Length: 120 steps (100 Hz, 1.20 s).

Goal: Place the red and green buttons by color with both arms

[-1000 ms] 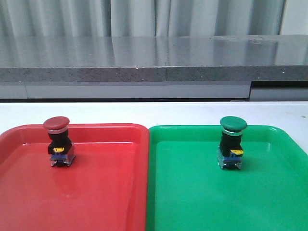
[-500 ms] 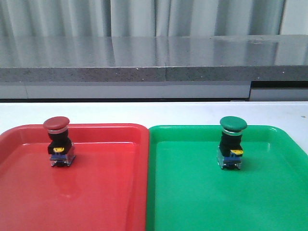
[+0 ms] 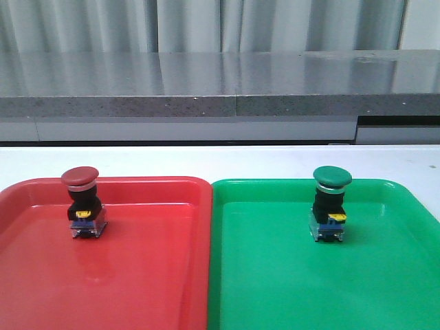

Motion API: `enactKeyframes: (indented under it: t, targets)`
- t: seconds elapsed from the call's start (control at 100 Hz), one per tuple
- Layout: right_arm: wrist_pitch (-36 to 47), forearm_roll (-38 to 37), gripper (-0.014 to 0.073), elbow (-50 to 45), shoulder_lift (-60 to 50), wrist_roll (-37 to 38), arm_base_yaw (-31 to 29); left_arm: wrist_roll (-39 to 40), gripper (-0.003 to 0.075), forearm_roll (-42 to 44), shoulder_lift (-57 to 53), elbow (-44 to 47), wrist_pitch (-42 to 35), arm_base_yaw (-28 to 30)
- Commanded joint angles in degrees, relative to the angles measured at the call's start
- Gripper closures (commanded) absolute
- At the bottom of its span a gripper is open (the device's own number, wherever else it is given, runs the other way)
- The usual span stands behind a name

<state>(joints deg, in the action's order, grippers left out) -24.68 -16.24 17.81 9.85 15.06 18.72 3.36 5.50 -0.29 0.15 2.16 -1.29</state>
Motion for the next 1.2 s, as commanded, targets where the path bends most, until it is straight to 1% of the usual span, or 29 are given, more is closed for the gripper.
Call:
enactKeyframes:
  t: [0.0, 0.16, 0.31, 0.43, 0.49, 0.7, 1.19]
  targets:
    - [4.8, 1.5, 0.0663, -1.2, -3.9, -1.5, -3.0, 0.2, 0.0739, -0.1, -1.7, 2.3, -4.7, 0.1]
    - [5.2, 5.9, 0.0663, -5.6, -12.1, -2.9, -9.7, 0.2, 0.0739, -0.1, -1.7, 2.3, -4.7, 0.1]
    - [8.3, 11.5, 0.0663, -8.7, -11.4, -6.8, -16.0, 0.2, 0.0739, -0.1, -1.7, 2.3, -4.7, 0.1]
    - [13.4, 18.1, 0.0663, -11.6, -11.4, -10.9, -20.1, 0.2, 0.0739, -0.1, -1.7, 2.3, -4.7, 0.1]
    - [15.7, 19.7, 0.0663, -13.3, -11.4, -12.3, -21.6, 0.2, 0.0739, -0.1, -1.7, 2.3, -4.7, 0.1]
    - [23.5, 20.0, 0.0663, -18.6, -11.4, -12.5, -22.4, 0.2, 0.0739, -0.1, -1.7, 2.3, -4.7, 0.1]
    - [22.5, 19.7, 0.0663, -18.6, -11.4, -12.5, -22.4, 0.2, 0.0739, -0.1, -1.7, 2.3, -4.7, 0.1]
